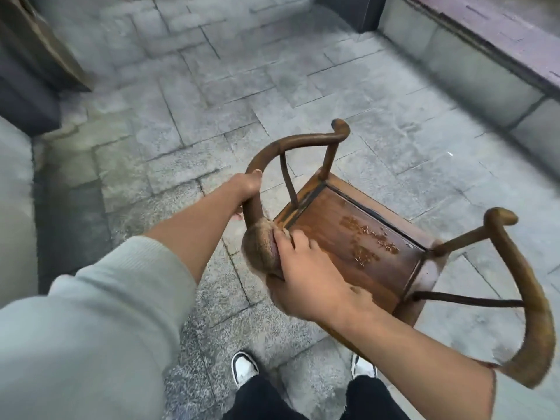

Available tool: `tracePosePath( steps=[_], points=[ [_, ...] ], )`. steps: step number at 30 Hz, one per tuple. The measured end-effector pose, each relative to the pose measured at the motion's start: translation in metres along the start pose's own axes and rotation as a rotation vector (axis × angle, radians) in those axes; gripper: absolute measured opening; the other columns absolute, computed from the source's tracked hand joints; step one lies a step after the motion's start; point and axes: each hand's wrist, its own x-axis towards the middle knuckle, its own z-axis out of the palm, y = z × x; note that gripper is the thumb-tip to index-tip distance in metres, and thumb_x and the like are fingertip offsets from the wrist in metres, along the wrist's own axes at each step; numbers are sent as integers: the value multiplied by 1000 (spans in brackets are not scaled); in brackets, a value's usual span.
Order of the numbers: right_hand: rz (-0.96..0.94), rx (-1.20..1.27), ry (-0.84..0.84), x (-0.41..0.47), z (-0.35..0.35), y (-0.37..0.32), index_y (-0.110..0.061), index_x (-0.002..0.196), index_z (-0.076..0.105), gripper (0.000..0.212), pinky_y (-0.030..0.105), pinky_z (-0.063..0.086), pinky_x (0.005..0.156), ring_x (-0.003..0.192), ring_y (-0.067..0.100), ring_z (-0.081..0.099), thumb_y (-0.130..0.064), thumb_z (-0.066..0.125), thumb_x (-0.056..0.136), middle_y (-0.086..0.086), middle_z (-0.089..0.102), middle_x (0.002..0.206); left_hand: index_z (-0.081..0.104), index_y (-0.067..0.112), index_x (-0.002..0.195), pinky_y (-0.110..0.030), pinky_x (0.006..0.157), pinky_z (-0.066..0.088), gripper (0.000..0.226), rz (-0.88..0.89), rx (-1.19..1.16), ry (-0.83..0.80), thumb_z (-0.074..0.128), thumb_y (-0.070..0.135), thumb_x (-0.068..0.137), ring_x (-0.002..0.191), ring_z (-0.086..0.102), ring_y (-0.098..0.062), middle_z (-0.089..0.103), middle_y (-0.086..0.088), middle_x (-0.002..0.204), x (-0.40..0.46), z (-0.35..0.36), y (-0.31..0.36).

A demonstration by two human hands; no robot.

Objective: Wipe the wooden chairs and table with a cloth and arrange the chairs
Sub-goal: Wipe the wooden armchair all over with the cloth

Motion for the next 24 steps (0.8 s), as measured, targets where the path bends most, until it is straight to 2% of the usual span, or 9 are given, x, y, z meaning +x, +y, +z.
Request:
tracePosePath(
  steps=[2, 6, 12, 13, 15, 17, 18, 21, 24],
  points=[
    [70, -58, 32, 4, 2, -9, -18, 158, 14, 87, 51, 50, 95, 114, 38, 49, -50, 57, 89, 13, 41, 135, 42, 3, 143, -37, 57, 50, 73, 81, 154, -52, 28, 60, 99, 87, 62, -40, 52, -24, 133, 14, -11, 9],
    [186, -90, 50, 46, -1, -42, -17, 158, 14, 87, 54, 50, 96, 117, 39, 49, -51, 58, 91, 14, 41, 136, 46, -4, 140, -43, 92, 51, 63, 221, 168, -95, 29, 45, 104, 122, 53, -43, 51, -27, 139, 43, -23, 16],
    [399, 301, 33, 144, -9, -57, -18, 155, 25, 78, 55, 45, 101, 118, 47, 47, -47, 55, 89, 16, 41, 130, 45, -3, 142, -35, 107, 37, 58, 145, -14, -270, 29, 40, 106, 131, 47, -33, 46, -22, 147, 85, -27, 26],
    [434, 366, 28, 158, -10, -53, -19, 154, 25, 78, 55, 44, 103, 120, 48, 47, -48, 54, 88, 16, 40, 131, 51, 0, 136, -32, 101, 39, 51, 131, -51, -294, 30, 36, 107, 123, 51, -28, 50, -19, 141, 93, -25, 30],
    [478, 412, 46, 190, -15, -47, -20, 154, 24, 77, 54, 41, 105, 126, 46, 42, -46, 56, 89, 16, 36, 137, 61, 6, 104, -27, 83, 40, 34, 121, -133, -328, 35, 27, 106, 100, 53, -22, 58, -15, 115, 112, -27, 39],
    [489, 368, 91, 225, -24, -39, -19, 155, 25, 79, 55, 37, 107, 132, 43, 33, -43, 61, 89, 16, 28, 147, 59, 10, 75, -27, 62, 42, 36, 50, -211, -334, 44, 28, 103, 69, 56, -24, 62, -12, 82, 126, -39, 53],
    [486, 329, 99, 242, -27, -36, -19, 155, 27, 80, 54, 36, 108, 134, 42, 30, -41, 64, 88, 15, 25, 151, 57, 11, 69, -26, 52, 40, 40, -6, -233, -335, 47, 32, 101, 54, 55, -23, 60, -9, 67, 131, -46, 58],
    [478, 310, 148, 278, -32, -27, -18, 148, 38, 77, 54, 35, 108, 134, 40, 27, -43, 71, 83, 9, 23, 154, 58, 10, 68, -21, 44, 38, 48, -42, -259, -380, 44, 42, 101, 35, 52, -18, 57, -5, 47, 159, -55, 81],
    [500, 440, 234, 279, -27, -22, -23, 150, 36, 71, 51, 34, 112, 134, 38, 30, -38, 65, 87, 7, 23, 155, 63, 4, 89, -20, 45, 42, 46, -28, -229, -439, 43, 44, 102, 38, 55, -18, 65, -14, 64, 184, -47, 108]
  ],
)
